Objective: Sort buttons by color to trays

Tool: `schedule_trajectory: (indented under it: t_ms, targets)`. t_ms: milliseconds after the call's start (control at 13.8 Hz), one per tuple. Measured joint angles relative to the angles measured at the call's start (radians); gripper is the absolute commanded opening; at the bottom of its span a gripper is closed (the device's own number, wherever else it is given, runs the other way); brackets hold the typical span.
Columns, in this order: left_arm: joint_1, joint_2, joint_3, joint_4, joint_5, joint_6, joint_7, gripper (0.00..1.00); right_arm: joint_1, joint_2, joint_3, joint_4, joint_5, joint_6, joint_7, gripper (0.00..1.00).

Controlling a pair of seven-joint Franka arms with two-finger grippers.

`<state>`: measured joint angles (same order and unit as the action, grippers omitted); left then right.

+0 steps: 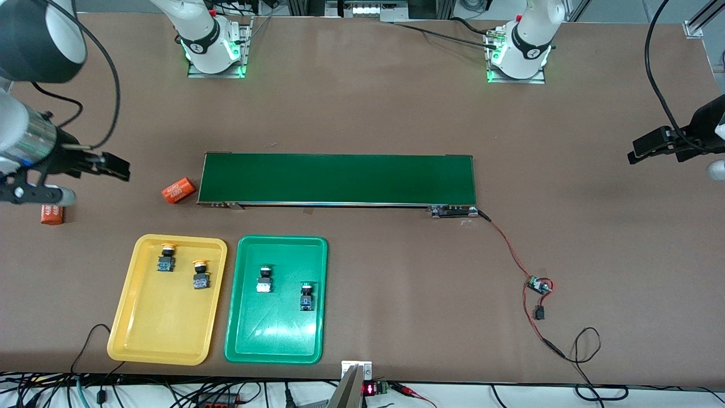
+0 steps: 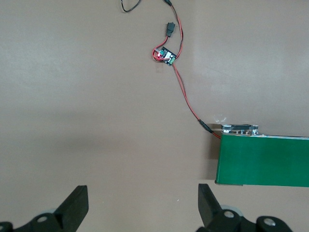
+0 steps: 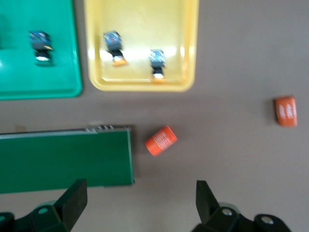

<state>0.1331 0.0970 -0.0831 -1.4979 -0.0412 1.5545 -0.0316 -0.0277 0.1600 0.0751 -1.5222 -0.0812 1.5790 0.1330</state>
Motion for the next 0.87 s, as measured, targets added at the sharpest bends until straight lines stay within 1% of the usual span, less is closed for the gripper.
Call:
schedule_trajectory:
  t_ms: [145,291,436,873]
  targets:
    - [0.0,0.0,0.0,0.0,0.0,0.0,0.0,1.0,-0.005,-0.039,-0.052,-0.035,0.035,-0.013,-0.039,1.0]
    - [0.0,0.0,0.0,0.0,0.0,0.0,0.0,1.0,-0.011,-0.05,-0.088,-0.046,0.065,-0.014,-0.152,1.0]
    - [0.0,0.0,0.0,0.0,0.0,0.0,0.0,1.0,-0.013,-0.05,-0.095,-0.049,0.07,-0.014,-0.19,1.0]
    - [0.0,0.0,0.0,0.0,0.0,0.0,0.0,1.0,-0.012,-0.053,-0.093,-0.049,0.071,-0.07,-0.163,1.0]
